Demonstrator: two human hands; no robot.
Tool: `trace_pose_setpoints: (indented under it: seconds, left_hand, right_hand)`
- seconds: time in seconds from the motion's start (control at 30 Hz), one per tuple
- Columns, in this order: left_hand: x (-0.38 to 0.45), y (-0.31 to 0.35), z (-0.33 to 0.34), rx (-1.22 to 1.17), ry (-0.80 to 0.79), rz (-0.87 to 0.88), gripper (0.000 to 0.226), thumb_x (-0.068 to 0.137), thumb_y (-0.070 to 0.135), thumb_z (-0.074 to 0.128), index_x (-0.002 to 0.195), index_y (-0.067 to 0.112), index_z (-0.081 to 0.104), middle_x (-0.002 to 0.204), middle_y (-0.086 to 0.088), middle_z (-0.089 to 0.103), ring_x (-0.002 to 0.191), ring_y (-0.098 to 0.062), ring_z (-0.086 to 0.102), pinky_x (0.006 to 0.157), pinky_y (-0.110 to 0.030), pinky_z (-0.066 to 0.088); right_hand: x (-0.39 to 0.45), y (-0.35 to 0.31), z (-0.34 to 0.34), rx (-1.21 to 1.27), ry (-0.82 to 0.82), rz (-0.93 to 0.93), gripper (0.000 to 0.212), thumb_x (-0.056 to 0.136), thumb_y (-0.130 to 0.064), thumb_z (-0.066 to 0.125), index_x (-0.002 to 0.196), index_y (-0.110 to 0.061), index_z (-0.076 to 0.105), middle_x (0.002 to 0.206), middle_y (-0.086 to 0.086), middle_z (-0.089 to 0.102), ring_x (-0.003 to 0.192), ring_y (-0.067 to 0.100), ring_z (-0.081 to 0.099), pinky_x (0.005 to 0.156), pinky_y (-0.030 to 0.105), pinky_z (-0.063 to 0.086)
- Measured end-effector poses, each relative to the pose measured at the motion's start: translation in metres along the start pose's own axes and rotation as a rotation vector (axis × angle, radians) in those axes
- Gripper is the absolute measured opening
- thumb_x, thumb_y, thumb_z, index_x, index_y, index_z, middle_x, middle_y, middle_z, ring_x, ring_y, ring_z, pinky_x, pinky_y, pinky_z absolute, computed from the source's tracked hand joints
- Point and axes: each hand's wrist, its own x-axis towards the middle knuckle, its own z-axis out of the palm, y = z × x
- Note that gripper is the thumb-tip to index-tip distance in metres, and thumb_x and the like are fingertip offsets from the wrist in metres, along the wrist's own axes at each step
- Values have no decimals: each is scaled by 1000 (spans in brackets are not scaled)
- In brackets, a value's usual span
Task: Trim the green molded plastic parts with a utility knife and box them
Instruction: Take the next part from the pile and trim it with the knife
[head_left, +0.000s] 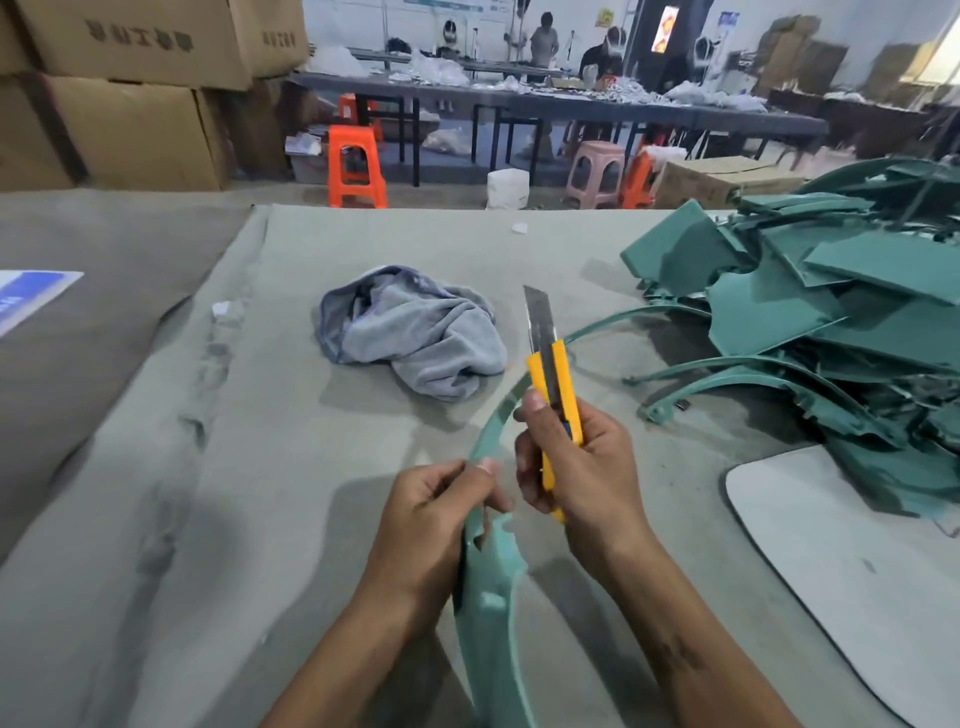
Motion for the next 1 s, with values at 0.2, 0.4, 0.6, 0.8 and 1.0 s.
trace_pose_setpoints:
  seconds: [0.2,0.4,0.6,0.8,1.0]
  left_hand:
    - [-4,4,9,-295,96,-20,34,84,33,62,54,17,61,46,-4,39,38,-15,32,40,-24,26]
    - [-9,11,7,-518,6,-84,30,96,23,53,74,3,51,40,-4,35,25,-11,35,28,-19,32]
    - [-11,17,4,-547,29,-89,33,102,22,48,75,3,49,39,-4,34,24,-10,34,28,-18,32]
    - [-11,18,2,-506,49,-46,36,105,18,44,73,1,47,38,-3,34,23,-10,32,28,-18,32]
    - [-8,15,1,-477,46,-18,34,104,18,46,74,1,48,39,-3,34,24,-10,33,30,-16,32]
  right_hand:
    - [14,11,-38,-554,199,-376,26,102,-53,52,91,-30,60,63,2,59,53,26,58,49,47,47]
    - [9,18,-28,-769,103,-454,14,102,-49,50,103,-37,55,69,-15,57,54,8,51,49,17,32]
    - [7,17,-26,-864,126,-518,19,102,-36,57,105,-18,65,64,-9,54,53,11,47,52,20,32]
    - [9,11,-28,-990,136,-587,21,100,-32,60,101,-13,67,67,-1,59,53,26,54,48,35,41]
    - [9,12,-29,-1026,128,-616,21,99,-32,61,103,-13,68,73,0,64,54,30,56,47,39,45]
